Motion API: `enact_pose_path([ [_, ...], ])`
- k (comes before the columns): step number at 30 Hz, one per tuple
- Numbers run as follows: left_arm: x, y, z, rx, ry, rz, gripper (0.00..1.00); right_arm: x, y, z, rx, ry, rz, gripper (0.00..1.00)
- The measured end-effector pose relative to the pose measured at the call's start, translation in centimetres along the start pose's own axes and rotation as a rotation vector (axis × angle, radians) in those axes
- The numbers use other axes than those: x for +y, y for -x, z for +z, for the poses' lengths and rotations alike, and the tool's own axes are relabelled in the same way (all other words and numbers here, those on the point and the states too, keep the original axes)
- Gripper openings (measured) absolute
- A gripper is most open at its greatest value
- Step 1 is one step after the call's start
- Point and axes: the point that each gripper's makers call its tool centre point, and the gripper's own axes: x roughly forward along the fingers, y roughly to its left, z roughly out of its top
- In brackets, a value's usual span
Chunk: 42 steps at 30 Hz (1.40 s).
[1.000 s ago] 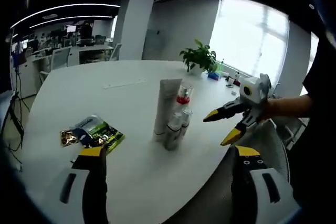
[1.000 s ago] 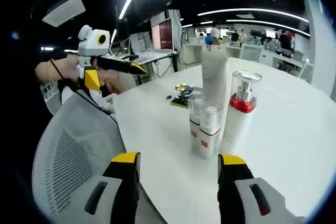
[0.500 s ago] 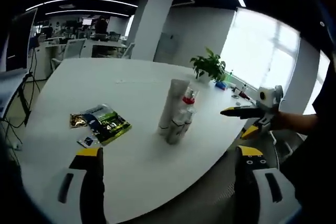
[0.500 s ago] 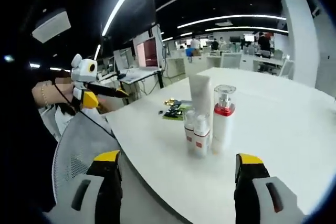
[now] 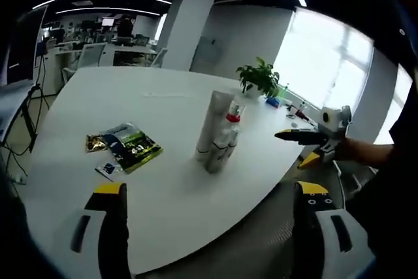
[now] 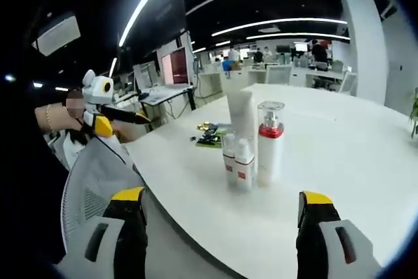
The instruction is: Arrange the skincare products in the storage area until every visible bottle or jar stands upright without overlapping.
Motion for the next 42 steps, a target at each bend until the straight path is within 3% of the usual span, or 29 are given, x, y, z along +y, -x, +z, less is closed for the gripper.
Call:
enact_pose_path([
  [12, 1.7, -2.2, 0.9, 0.039, 0.063, -0.004, 0.97, -0.1, -0.1, -0.1, 0.011, -0.025, -0.009, 0.96],
  [17, 3.8, -3.3, 1.5, 0.061, 0.092, 0.026, 0.99, -0.3, -0.1, -0.4, 0.027, -0.024, -0.015, 0.95],
  [24, 8.5, -6.0, 1.5, 0.126, 0.134, 0.067, 0.98, -0.5, -0.1, -0.7, 0.038, -0.021, -0.025, 0.93],
  [28, 9.7, -7.4, 2.1, 0.131, 0.165, 0.062, 0.95, -0.9, 0.0, -1.3, 0.065, -0.031, -0.036, 0.89],
  [32, 11.4, -8.9, 2.2, 0.148, 0.224, 0.062, 0.9, -1.0, -0.1, -1.3, 0.062, -0.047, -0.042, 0.89],
  [33, 12.7, -9.5, 2.2, 0.152, 0.248, 0.072, 0.87, -1.1, -0.1, -1.4, 0.068, -0.053, -0.043, 0.89],
  [39, 15.7, -11.6, 1.8, 0.214, 0.297, 0.161, 0.77, -1.3, -0.2, -1.6, 0.083, -0.057, -0.056, 0.89],
  [42, 16.5, -12.3, 1.6, 0.227, 0.313, 0.171, 0.71, -1.4, -0.3, -2.0, 0.106, -0.059, -0.059, 0.88],
])
